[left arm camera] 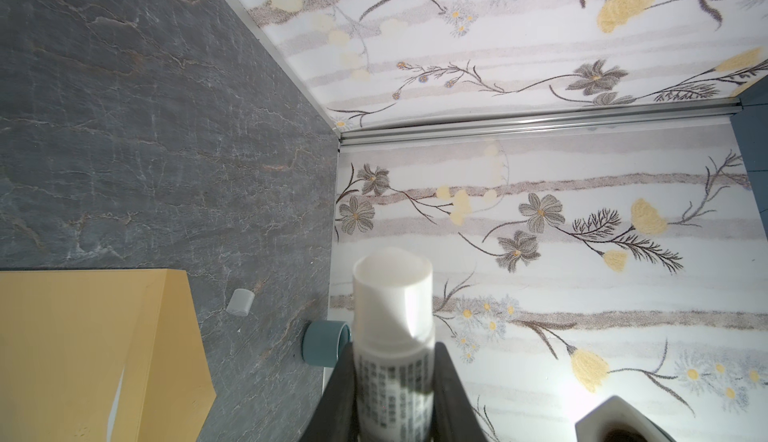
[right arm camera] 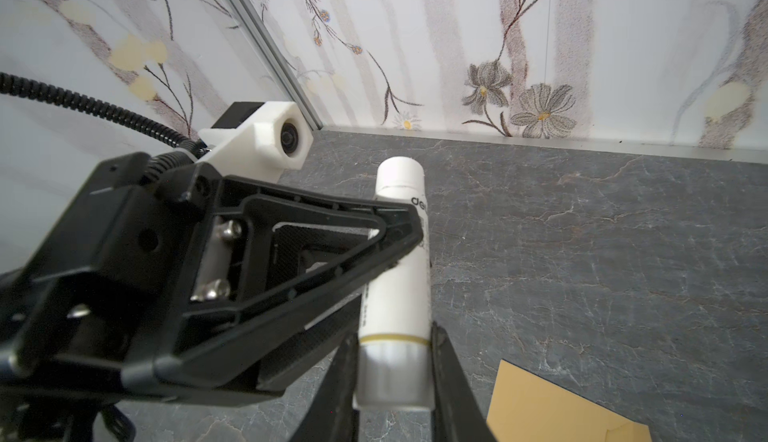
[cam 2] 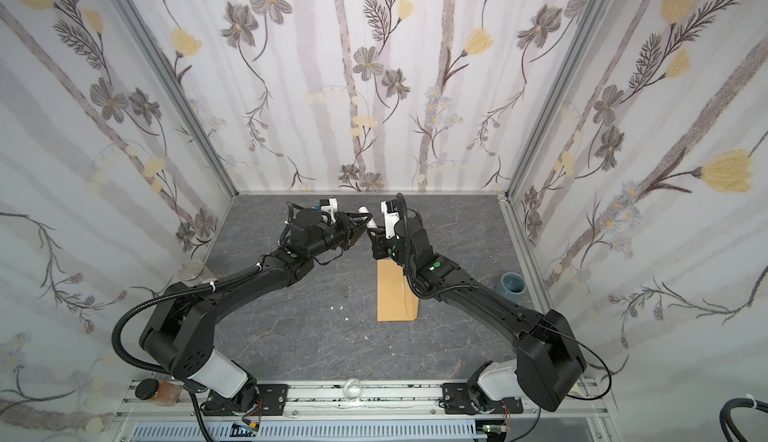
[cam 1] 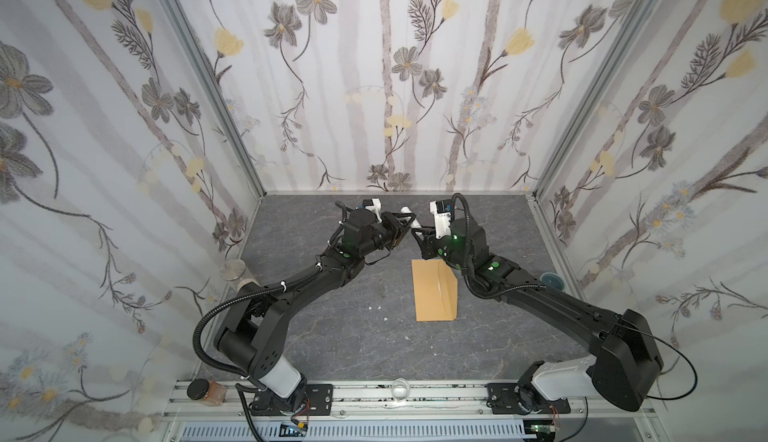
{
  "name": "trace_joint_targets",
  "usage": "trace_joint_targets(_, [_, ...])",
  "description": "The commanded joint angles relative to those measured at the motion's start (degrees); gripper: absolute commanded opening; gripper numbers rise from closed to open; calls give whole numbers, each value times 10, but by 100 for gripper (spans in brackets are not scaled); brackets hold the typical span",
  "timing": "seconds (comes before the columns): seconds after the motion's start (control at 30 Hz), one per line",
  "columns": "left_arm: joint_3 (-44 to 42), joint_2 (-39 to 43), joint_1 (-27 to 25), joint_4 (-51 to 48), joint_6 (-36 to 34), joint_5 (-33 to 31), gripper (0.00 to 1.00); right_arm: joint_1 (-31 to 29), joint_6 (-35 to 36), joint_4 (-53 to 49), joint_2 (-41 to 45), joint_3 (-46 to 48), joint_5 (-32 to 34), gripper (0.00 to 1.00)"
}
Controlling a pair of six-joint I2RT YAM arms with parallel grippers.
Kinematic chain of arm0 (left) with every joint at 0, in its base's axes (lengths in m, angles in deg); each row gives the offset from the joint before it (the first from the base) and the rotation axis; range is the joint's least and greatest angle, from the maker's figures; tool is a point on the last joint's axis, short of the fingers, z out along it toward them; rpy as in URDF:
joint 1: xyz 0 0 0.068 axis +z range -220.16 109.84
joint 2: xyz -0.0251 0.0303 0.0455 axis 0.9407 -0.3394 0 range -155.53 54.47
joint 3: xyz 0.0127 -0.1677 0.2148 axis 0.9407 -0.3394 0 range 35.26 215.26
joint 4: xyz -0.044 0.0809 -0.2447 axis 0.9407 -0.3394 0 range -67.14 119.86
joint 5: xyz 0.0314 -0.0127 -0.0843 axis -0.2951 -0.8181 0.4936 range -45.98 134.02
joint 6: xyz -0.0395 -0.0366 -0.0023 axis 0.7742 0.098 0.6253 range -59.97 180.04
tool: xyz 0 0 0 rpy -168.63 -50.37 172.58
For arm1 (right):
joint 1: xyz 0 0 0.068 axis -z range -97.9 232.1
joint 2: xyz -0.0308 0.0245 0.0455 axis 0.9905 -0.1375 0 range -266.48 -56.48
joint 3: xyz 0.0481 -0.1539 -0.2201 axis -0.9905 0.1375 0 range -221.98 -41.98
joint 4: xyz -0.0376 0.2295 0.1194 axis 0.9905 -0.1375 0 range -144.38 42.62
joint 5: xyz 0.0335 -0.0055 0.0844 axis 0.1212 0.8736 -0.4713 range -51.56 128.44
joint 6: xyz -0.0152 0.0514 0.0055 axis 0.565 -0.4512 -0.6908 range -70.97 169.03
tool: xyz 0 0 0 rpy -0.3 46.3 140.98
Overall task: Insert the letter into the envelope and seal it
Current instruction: 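Close the right gripper around the glue stick body beside the left gripper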
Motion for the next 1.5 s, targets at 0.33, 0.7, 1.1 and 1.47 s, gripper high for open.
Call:
trace_joint_targets(0.33, [-53, 5, -1, 123, 4, -15, 0, 64, -180, 139, -7, 17, -196, 7])
trace_joint_targets(0.7, [-95, 1, -7, 227, 15, -22, 0, 76, -259, 198, -26, 20, -260, 8])
trace_joint_targets(1.1, [-122, -30, -11, 369, 35, 17, 0, 86, -307, 240, -43, 25, -301, 7])
trace_joint_targets(1.47, [-141, -104, -13, 579, 111, 41, 0, 91, -325, 258, -44, 30, -320, 6])
